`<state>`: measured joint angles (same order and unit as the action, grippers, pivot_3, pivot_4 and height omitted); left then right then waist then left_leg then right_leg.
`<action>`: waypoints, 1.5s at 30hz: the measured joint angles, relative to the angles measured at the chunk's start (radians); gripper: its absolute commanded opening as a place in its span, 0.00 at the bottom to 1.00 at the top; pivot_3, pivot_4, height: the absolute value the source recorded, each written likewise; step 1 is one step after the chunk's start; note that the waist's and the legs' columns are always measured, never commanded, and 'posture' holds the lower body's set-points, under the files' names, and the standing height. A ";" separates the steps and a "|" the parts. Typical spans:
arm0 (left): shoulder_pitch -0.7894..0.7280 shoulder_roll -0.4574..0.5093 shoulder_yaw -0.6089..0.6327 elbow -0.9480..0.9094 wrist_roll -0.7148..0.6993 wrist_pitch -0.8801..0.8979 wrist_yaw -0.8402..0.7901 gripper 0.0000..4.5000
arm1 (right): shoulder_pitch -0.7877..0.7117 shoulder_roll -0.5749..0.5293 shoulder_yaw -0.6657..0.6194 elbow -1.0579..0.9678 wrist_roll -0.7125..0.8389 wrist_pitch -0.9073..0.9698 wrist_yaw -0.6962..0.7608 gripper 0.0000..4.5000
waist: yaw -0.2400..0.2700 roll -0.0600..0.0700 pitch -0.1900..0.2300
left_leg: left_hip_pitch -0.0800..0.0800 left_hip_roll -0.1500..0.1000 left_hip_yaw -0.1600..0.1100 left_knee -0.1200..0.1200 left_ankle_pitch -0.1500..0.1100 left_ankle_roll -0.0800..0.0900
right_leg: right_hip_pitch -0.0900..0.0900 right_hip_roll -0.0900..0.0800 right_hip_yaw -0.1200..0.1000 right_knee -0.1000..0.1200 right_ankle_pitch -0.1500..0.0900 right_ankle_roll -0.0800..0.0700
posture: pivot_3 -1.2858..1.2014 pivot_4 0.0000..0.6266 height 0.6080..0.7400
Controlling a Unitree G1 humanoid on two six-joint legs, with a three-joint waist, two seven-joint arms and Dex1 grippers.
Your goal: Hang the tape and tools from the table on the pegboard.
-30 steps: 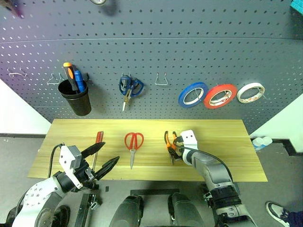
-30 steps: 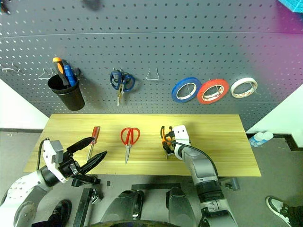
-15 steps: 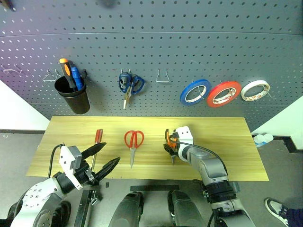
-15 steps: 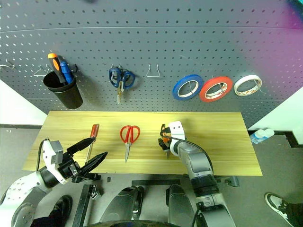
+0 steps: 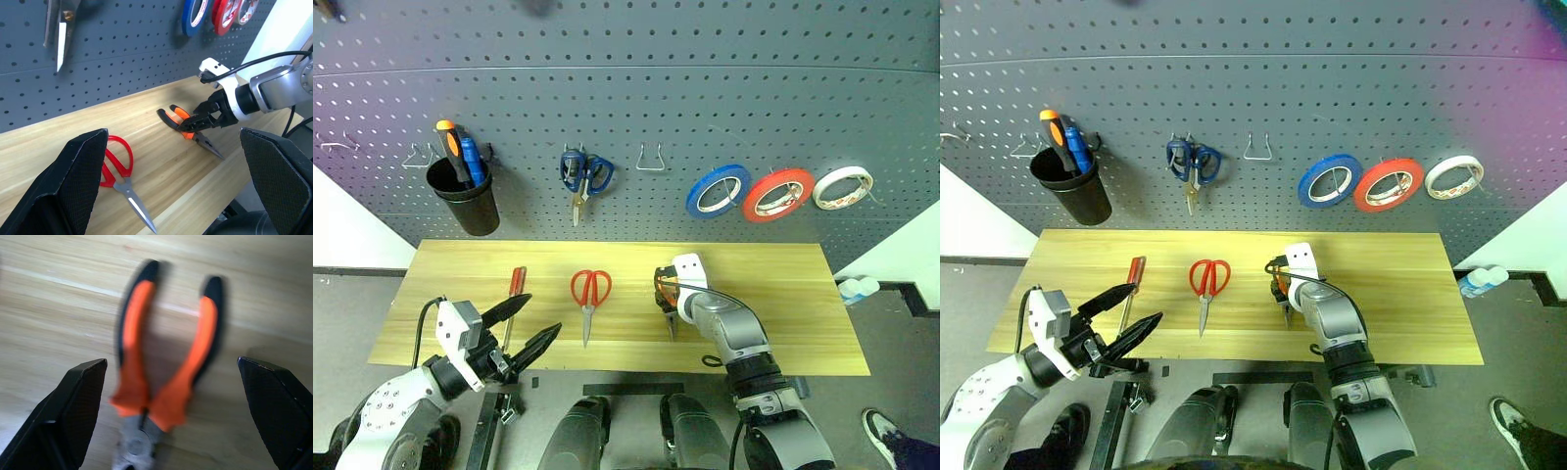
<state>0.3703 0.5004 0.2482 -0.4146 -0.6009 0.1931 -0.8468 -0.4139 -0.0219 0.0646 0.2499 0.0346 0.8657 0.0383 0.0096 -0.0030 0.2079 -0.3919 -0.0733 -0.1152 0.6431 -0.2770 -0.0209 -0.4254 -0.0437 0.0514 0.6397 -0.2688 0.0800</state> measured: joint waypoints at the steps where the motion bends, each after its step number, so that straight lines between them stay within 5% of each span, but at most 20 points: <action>1: 0.000 0.000 0.000 0.000 0.000 0.000 0.000 1.00 | 0.000 0.006 0.002 0.000 -0.002 0.003 -0.006 0.99 | 0.000 0.000 0.000 | 0.000 0.000 0.000 0.000 0.000 0.000 | 0.000 0.000 0.000 0.000 0.000 0.000 | 0.57 0.35 1.00; 33: 0.040 0.000 -0.001 -0.037 0.000 -0.001 0.003 1.00 | -0.002 0.066 0.007 0.003 -0.022 0.076 -0.060 0.99 | 0.001 0.000 0.000 | 0.000 0.000 0.000 -0.001 0.000 0.000 | 0.000 0.000 0.000 -0.001 0.000 0.000 | 0.58 0.36 1.00; 36: 0.046 0.000 -0.001 -0.039 0.000 -0.001 0.004 1.00 | -0.013 0.065 0.006 0.025 -0.023 0.058 -0.062 0.88 | 0.002 0.000 0.000 | 0.000 0.000 0.000 -0.001 0.000 0.000 | 0.000 0.000 0.000 -0.001 0.000 0.000 | 0.58 0.36 1.00; 41: 0.047 0.000 -0.001 -0.039 0.000 0.005 0.004 1.00 | -0.022 0.060 0.006 0.050 -0.035 0.038 -0.070 0.50 | 0.002 0.000 0.000 | 0.000 0.000 0.000 -0.001 0.000 0.000 | 0.000 0.000 0.000 -0.001 0.000 0.000 | 0.58 0.37 1.00; 45: 0.046 0.000 -0.001 -0.039 0.000 0.016 0.004 1.00 | -0.027 0.056 0.013 0.062 -0.048 0.020 -0.070 0.46 | 0.002 0.001 0.001 | 0.000 0.000 0.000 -0.001 0.000 0.000 | 0.000 0.000 0.000 -0.001 0.000 0.000 | 0.57 0.37 1.00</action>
<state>0.4167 0.5006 0.2470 -0.4541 -0.6014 0.2088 -0.8427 -0.4409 0.0337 0.0773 0.3122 -0.0131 0.8861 -0.0312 0.0112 -0.0024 0.2086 -0.3922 -0.0733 -0.1154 0.6425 -0.2771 -0.0209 -0.4257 -0.0438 0.0510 0.6391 -0.2690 0.0798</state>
